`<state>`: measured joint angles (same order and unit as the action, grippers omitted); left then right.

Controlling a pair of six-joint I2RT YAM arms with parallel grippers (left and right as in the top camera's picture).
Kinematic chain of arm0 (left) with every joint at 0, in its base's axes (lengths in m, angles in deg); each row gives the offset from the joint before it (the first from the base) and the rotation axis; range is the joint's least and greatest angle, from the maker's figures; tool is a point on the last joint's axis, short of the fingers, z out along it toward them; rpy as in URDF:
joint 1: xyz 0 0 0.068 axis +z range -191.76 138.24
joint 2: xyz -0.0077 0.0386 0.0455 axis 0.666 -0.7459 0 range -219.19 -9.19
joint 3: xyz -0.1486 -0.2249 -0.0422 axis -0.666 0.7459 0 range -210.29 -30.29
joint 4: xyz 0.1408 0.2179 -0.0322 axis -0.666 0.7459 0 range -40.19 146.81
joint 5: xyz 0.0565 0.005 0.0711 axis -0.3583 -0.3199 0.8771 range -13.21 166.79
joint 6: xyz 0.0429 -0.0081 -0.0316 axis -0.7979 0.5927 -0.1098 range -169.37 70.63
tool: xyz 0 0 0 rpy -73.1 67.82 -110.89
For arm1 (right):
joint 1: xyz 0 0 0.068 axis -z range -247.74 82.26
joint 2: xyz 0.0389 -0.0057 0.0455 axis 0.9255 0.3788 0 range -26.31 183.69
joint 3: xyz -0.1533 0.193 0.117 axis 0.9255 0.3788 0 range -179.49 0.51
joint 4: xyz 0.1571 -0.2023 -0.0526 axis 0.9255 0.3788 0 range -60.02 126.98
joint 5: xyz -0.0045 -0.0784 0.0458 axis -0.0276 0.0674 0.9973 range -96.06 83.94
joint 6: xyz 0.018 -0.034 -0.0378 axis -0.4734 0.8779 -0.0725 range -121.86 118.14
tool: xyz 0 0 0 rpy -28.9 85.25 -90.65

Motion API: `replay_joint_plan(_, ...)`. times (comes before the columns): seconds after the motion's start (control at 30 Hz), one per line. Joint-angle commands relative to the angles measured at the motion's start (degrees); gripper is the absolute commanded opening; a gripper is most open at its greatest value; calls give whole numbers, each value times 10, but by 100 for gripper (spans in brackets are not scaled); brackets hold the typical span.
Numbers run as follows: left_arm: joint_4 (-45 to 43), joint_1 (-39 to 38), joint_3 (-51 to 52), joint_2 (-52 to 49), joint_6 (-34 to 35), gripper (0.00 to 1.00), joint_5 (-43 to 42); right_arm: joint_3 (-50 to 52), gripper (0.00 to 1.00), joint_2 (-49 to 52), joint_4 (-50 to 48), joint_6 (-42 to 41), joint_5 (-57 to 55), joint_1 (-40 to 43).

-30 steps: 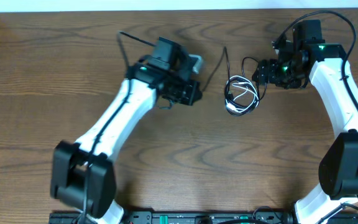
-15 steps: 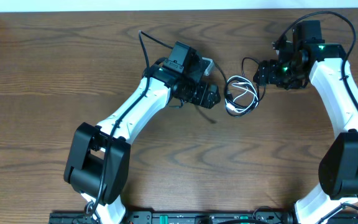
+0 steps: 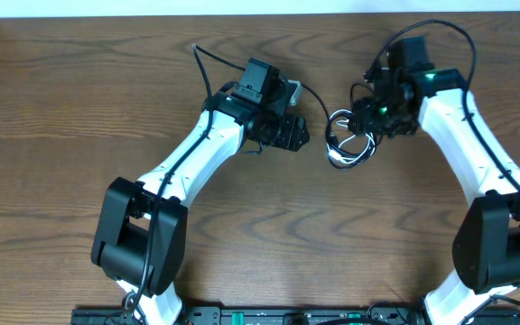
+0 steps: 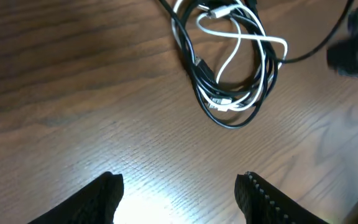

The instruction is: Untangle cables

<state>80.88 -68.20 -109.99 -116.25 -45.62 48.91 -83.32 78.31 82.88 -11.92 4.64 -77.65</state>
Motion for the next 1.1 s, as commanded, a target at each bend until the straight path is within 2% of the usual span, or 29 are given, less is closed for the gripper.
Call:
replay_joint_plan(0.0, 3, -19, -4, -1, -95, 63, 29, 4, 62, 5, -16, -65, -45, 27)
replay_joint_plan(0.13, -15, -41, -4, -15, -151, 63, 50, 4, 62, 5, -31, -77, -26, 80)
replay_joint_plan(0.27, -90, -61, -4, -56, -148, 63, 59, 4, 62, 5, -31, -59, 26, 136)
replay_joint_plan(0.33, -130, -68, -4, -76, -92, 63, 89, 4, 62, 5, -29, -56, 35, 144)
replay_joint_plan(0.43, -191, -76, -4, -108, 59, 63, 156, 4, 62, 5, -26, -51, 34, 143)
replay_joint_plan(0.53, -237, -85, -4, -131, 151, 63, 164, 4, 62, 5, -26, -51, 33, 139)
replay_joint_plan(0.7, -289, -95, -4, -148, 231, 62, 171, 4, 62, 5, -27, -51, 32, 126)
replay_joint_plan(0.87, -272, -96, -4, -157, 262, 45, 188, 4, 62, 5, -26, -40, 30, 121)
replay_joint_plan(1.07, -263, -99, -4, -170, 296, 37, 187, 4, 62, 5, -26, -40, 28, 120)
